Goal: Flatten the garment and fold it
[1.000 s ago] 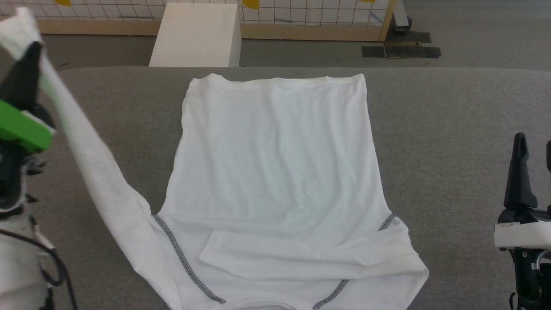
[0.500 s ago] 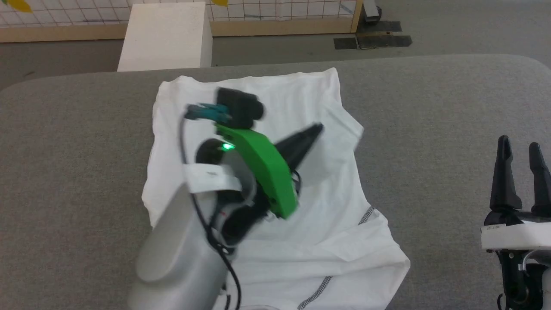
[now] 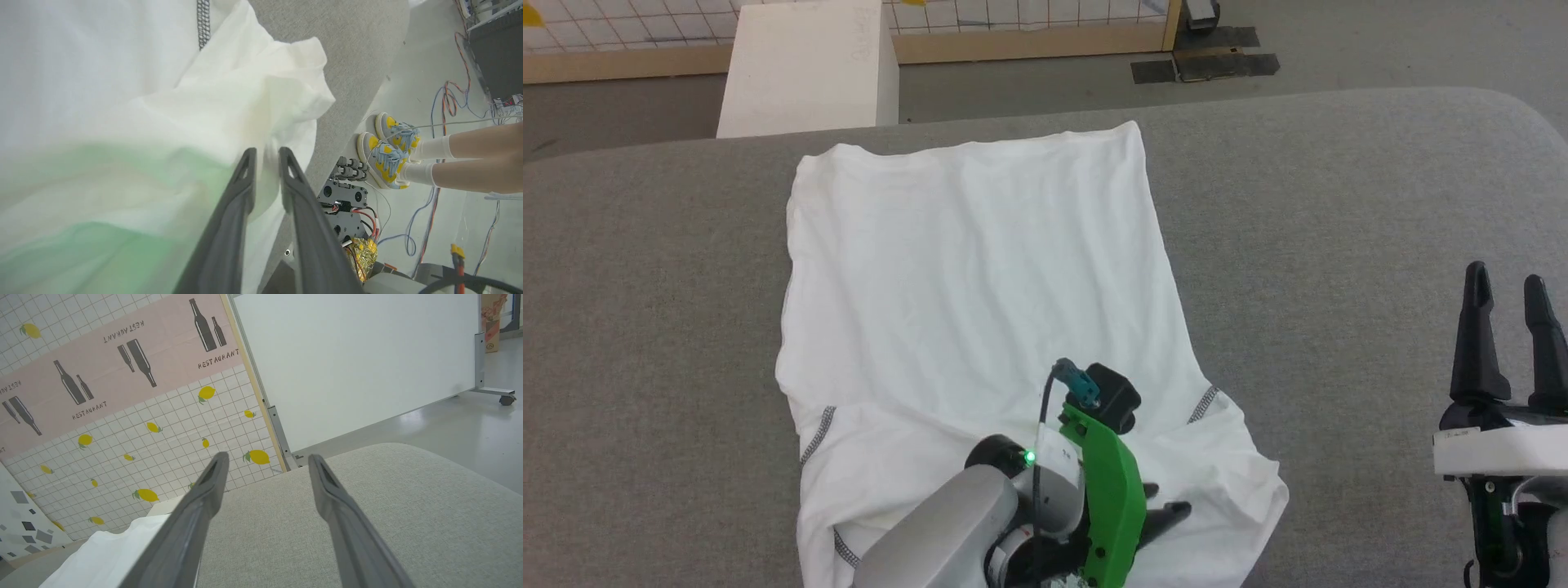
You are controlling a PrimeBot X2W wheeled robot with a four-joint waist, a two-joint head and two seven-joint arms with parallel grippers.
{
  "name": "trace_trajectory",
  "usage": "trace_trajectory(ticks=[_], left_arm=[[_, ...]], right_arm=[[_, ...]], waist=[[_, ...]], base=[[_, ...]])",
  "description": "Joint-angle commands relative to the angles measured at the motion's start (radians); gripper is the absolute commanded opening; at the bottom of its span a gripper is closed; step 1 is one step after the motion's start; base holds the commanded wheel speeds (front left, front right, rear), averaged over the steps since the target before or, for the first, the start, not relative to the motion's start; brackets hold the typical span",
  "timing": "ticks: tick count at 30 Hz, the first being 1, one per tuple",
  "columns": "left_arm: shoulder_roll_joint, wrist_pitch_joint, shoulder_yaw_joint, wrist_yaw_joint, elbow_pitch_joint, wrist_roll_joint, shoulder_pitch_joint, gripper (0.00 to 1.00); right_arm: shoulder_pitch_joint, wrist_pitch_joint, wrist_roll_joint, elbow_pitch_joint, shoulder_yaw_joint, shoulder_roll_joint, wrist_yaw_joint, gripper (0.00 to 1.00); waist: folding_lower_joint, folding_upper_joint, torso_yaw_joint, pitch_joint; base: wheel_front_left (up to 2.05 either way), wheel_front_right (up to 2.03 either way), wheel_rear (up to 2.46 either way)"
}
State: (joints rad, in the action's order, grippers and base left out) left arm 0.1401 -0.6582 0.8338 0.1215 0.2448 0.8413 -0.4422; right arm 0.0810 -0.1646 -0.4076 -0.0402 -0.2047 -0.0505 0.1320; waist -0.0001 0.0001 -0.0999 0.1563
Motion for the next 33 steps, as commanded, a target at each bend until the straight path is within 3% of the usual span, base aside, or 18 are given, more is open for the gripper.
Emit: trace_trajectory(ticks=[1, 6, 10, 16, 20, 26, 33], left_arm=[[-0.001, 0.011, -0.022, -0.009, -0.006, 0.017, 0.004, 1.0], [0.008, 0.104, -0.167, -0.061, -0.066, 0.081, -0.002, 1.0], [0.063, 0.282, -0.334, -0.109, -0.134, 0.069, -0.003, 1.0], [0.174, 0.662, -0.556, -0.164, -0.161, -0.069, 0.045, 1.0], [0.228, 0.835, -0.6, -0.205, -0.136, -0.183, 0.11, 1.0], [0.232, 0.909, -0.657, -0.255, -0.151, -0.251, 0.176, 1.0], [0.212, 0.919, -0.696, -0.251, -0.217, -0.293, 0.173, 1.0]], right_arm=[[-0.005, -0.005, -0.004, 0.0, -0.001, 0.0, -0.001, 1.0], [-0.006, 0.0, -0.001, -0.002, 0.002, 0.0, -0.001, 1.0], [-0.007, 0.007, 0.0, -0.003, 0.013, 0.0, -0.001, 1.0], [-0.005, 0.027, 0.007, -0.009, 0.022, 0.0, -0.001, 1.0], [0.004, 0.064, 0.012, -0.005, 0.029, 0.0, -0.001, 1.0], [0.08, 0.204, 0.033, 0.049, 0.035, 0.0, -0.001, 1.0], [0.367, 0.436, 0.136, 0.18, 0.042, 0.0, -0.001, 1.0]], waist=[[0.0001, -0.0001, 0.01, -0.004], [0.0001, -0.0001, 0.033, -0.013], [0.0001, -0.0001, 0.052, -0.019], [0.0001, -0.0001, 0.079, -0.02], [0.0001, -0.0001, 0.094, -0.01], [0.0001, -0.0001, 0.104, 0.037], [0.0001, -0.0001, 0.145, 0.158]], base=[[0.0, 0.0, 0.0], [0.0, 0.0, 0.0], [0.0, 0.0, 0.0], [0.0, 0.0, 0.0], [0.0, 0.0, 0.0], [0.0, 0.0, 0.0], [0.0, 0.0, 0.0]])
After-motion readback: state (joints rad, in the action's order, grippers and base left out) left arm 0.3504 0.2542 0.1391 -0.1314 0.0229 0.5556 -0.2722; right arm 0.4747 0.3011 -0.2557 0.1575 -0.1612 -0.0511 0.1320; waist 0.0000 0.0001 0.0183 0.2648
